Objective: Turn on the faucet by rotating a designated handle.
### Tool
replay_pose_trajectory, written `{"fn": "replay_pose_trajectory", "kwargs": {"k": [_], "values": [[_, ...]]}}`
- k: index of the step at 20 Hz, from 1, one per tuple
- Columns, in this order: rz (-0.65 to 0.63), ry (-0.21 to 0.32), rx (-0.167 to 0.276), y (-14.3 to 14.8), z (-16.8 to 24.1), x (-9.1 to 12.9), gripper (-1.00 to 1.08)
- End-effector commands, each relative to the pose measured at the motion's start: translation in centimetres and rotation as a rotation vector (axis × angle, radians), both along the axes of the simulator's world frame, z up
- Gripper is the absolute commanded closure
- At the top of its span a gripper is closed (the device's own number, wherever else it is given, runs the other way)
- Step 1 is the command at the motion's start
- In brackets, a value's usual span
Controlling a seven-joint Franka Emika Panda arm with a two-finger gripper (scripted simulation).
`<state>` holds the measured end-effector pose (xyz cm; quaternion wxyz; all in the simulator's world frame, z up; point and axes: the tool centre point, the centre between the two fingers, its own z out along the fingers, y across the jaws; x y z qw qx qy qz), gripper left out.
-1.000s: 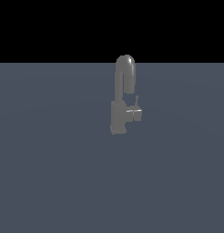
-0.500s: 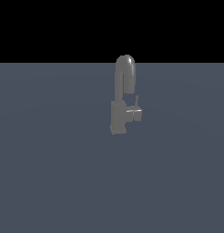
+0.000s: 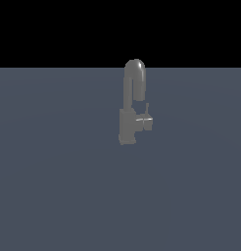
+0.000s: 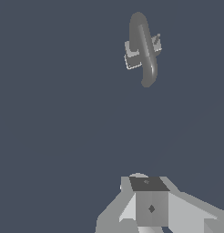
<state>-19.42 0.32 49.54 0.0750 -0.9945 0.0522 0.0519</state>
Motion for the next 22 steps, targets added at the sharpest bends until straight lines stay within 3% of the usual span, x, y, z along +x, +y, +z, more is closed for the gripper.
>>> {"fn": "replay_pose_trajectory", "kwargs": {"k": [1,22], "values": [[-0.027,0.034,0.026,-0.2,-0.3,1.5,1.08],[-0.259,0.325,0.262,-2.7,-4.7,13.1,1.08]]}}
